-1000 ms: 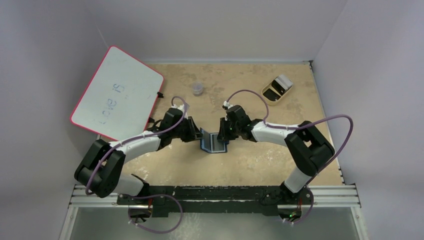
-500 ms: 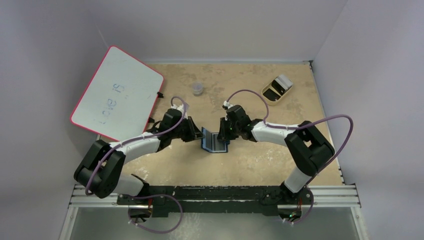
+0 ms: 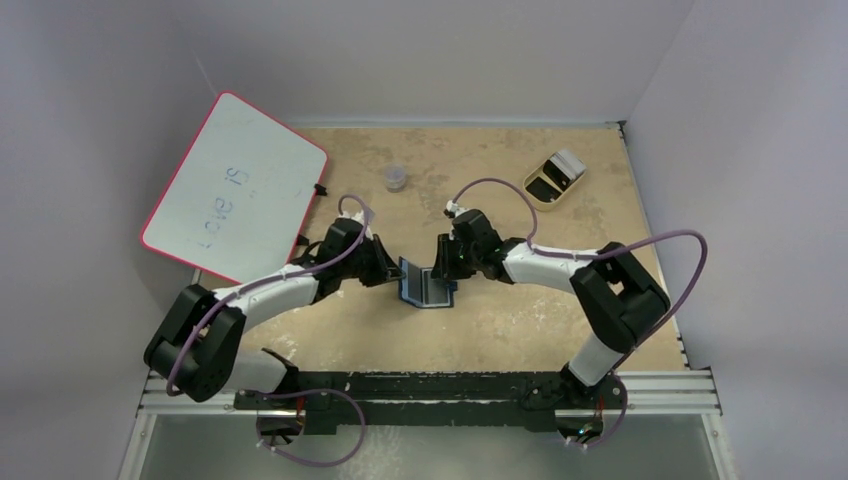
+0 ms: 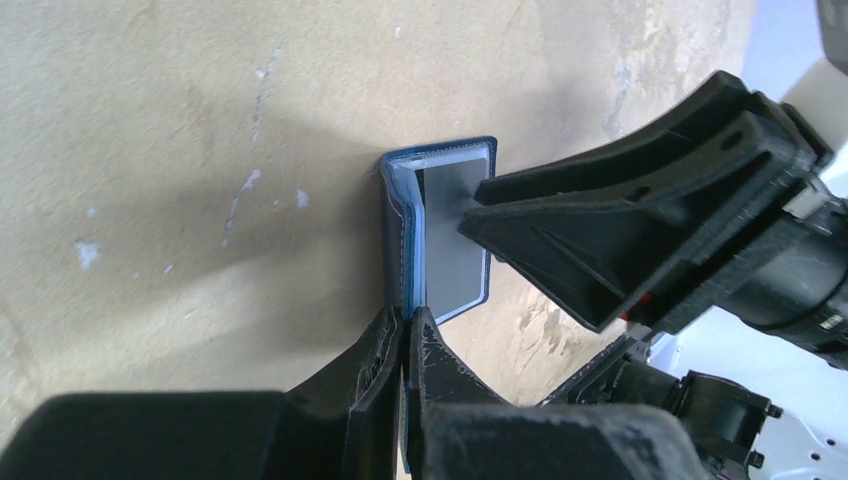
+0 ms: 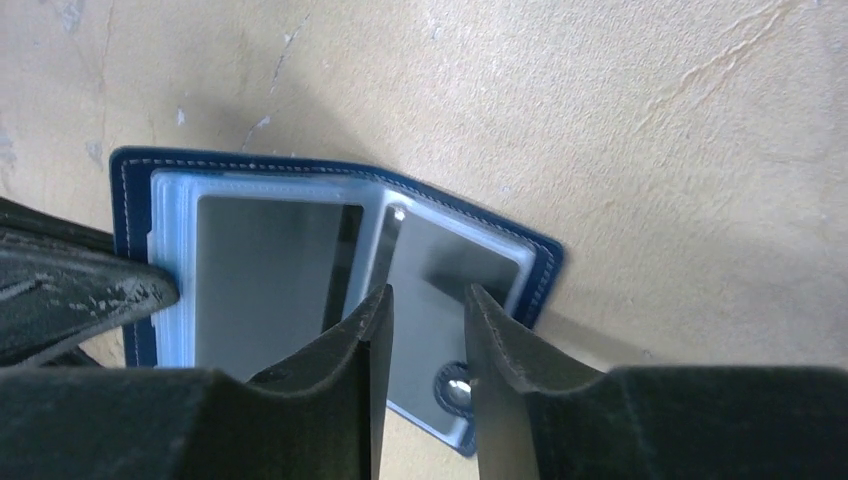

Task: Put the credit cards into the card holder
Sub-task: Turn over the card slot in the card holder.

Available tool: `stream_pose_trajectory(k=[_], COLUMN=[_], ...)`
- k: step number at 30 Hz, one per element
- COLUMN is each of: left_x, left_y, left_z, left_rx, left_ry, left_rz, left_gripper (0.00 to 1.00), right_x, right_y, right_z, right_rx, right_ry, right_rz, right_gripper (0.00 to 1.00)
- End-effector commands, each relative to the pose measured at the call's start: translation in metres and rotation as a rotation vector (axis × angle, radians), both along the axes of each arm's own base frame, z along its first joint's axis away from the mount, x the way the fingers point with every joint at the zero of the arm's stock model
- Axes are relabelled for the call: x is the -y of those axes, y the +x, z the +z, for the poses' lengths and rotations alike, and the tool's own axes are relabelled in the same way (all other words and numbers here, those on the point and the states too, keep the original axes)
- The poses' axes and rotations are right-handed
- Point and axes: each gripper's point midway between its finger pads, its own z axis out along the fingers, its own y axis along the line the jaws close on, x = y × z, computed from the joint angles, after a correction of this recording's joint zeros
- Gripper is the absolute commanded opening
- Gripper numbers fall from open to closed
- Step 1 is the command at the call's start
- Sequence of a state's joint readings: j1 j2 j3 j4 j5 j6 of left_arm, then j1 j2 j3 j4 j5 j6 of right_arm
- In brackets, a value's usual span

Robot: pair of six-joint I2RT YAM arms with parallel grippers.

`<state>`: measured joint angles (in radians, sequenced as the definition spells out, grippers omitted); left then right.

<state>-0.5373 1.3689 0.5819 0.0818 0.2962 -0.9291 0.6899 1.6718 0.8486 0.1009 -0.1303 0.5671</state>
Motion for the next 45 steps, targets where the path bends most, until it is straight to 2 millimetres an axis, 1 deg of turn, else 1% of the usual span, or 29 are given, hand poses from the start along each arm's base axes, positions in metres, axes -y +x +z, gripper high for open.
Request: stream_pose_trajectory(k=[1,4,6,11,14,19,20,21,28,31,34,38,45], left_x=[-0.007,-0.01,-0.012,-0.011,-0.009,-0.008,-0.008,-0.007,-0.005,-0.006,-0.007,-0.01,-0.014], left_y=[0.015,0.017,0.018,0.016,0.016,0.017,0.017,0.017,0.016,0.016,0.015,0.014,0.013], left_z=[0.04,0.045,0.045,0.045,0.048,0.048,0.048,0.048,0.046,0.047,0.044,0.036,0.026], left_rx=[0.066,0.067,0.06,0.053,0.058,0.058,0.058,0.058,0.053,0.055,0.054,0.046,0.038], left_ry=[0.026,0.042,0.052,0.067,0.068,0.074,0.073,0.072,0.067,0.069,0.082,0.114,0.154], left_rz=[0.068,0.088,0.097,0.1,0.095,0.098,0.098,0.097,0.092,0.091,0.086,0.075,0.064], left_gripper=[0.0,0.0,0.0,0.0,0.0,0.0,0.0,0.0,0.0,0.0,0.0,0.0,0.0], right_x=[-0.011,-0.022,-0.032,-0.052,-0.06,-0.068,-0.074,-0.075,-0.076,-0.071,-0.061,-0.048,-0.026], right_y=[0.004,0.0,-0.006,-0.012,-0.013,-0.021,-0.016,-0.015,-0.013,-0.011,-0.009,-0.016,-0.016], right_z=[0.051,0.069,0.075,0.088,0.088,0.072,0.08,0.078,0.069,0.063,0.056,0.052,0.052], right_rx=[0.072,0.084,0.087,0.101,0.1,0.072,0.086,0.085,0.076,0.073,0.073,0.049,0.063], right_ry=[0.08,0.13,0.151,0.197,0.193,0.17,0.182,0.176,0.159,0.127,0.07,0.021,-0.053], right_rz=[0.005,0.018,0.034,0.051,0.065,0.087,0.086,0.084,0.086,0.071,0.045,0.032,-0.029], right_gripper=[0.38,0.45,0.51,0.54,0.55,0.55,0.55,0.55,0.51,0.5,0.48,0.48,0.47])
